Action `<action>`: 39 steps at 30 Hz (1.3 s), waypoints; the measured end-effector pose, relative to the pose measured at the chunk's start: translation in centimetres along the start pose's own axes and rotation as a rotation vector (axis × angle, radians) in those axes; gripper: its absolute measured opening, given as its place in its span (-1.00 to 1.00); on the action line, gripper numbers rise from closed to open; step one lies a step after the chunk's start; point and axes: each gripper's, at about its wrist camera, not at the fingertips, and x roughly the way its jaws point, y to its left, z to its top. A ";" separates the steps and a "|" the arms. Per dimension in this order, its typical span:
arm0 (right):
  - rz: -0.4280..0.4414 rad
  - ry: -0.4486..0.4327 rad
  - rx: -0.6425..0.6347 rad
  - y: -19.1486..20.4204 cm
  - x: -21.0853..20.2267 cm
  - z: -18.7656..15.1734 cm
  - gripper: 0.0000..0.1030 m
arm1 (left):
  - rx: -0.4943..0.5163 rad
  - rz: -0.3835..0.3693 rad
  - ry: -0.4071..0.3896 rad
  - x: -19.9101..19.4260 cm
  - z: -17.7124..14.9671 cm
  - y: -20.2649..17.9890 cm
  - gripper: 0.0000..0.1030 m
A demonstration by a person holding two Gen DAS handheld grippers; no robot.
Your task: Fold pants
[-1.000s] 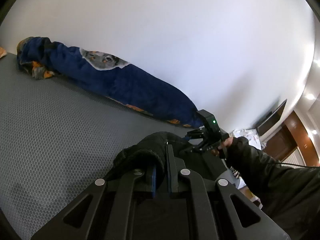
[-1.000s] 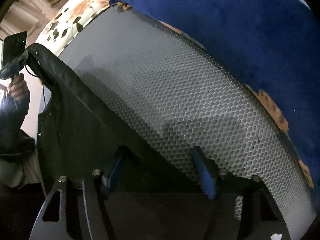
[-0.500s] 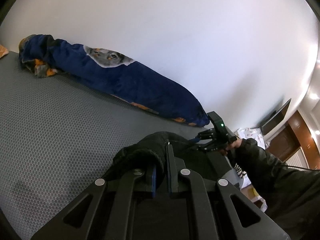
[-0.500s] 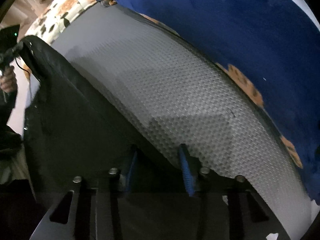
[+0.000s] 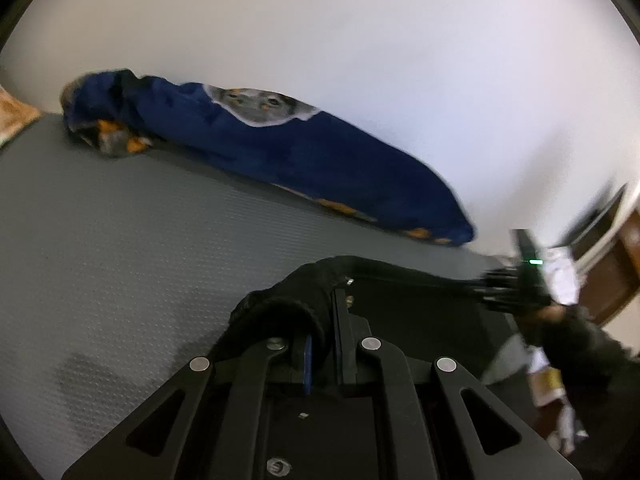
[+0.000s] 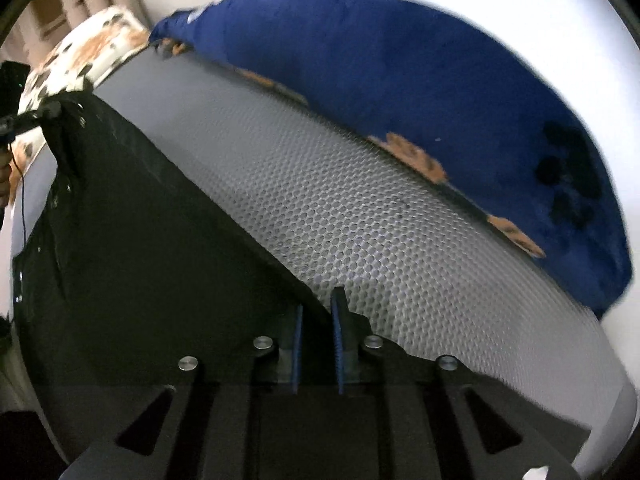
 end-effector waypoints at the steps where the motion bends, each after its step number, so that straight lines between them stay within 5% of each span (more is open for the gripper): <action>1: -0.011 -0.016 0.011 0.3 -0.6 -0.3 -0.81 | 0.012 0.016 0.001 0.3 0.1 0.0 -0.84; 8: -0.097 -0.085 0.077 3.8 -4.6 -2.6 -0.84 | 0.092 0.083 0.011 0.1 -0.3 -0.8 -0.84; 23: -0.094 -0.123 0.195 9.7 -10.0 -11.1 -0.86 | 0.235 0.039 0.037 -6.5 -4.9 -3.3 -0.81; 39: 0.016 0.000 0.275 15.0 -7.7 -19.8 -0.86 | 0.281 0.080 0.263 -8.6 -16.1 -2.3 -0.75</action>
